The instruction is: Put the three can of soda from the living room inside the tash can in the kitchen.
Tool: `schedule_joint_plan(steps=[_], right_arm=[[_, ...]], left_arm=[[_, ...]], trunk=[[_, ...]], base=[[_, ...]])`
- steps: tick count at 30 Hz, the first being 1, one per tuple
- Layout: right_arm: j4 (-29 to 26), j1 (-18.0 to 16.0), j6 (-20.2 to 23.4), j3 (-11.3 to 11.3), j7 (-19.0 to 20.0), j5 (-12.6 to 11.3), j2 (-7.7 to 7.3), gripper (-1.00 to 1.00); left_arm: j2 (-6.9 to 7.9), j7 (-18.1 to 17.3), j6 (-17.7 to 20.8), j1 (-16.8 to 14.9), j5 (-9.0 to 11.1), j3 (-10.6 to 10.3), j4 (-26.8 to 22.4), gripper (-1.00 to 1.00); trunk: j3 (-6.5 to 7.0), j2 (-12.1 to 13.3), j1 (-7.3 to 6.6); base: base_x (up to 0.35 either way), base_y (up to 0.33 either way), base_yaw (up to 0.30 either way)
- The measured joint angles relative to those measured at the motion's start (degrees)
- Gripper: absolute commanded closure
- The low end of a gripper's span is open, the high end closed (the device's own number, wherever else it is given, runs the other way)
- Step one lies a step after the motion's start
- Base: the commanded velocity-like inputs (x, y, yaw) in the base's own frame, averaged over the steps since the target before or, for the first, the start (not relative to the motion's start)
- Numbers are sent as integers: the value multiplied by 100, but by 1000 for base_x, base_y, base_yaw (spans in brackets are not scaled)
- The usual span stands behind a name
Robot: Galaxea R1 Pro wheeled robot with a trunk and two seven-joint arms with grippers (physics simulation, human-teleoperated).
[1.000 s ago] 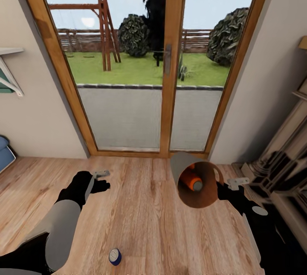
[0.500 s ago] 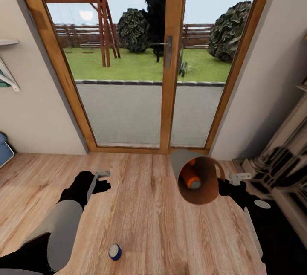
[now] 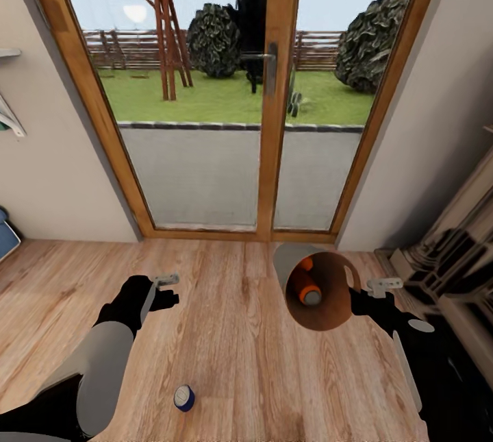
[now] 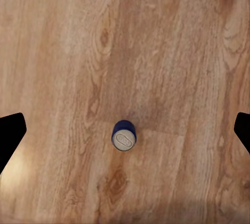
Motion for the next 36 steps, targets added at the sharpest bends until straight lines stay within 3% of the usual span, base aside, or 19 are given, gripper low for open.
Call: schedule_joint_plan(steps=[36], right_arm=[[-1,0,0,59,2,2,9,100]], left_arm=[[-43,0,-35,4,0,0,2,-100]], trunk=[[-966,-1444,791]], base=[[0,0,0]])
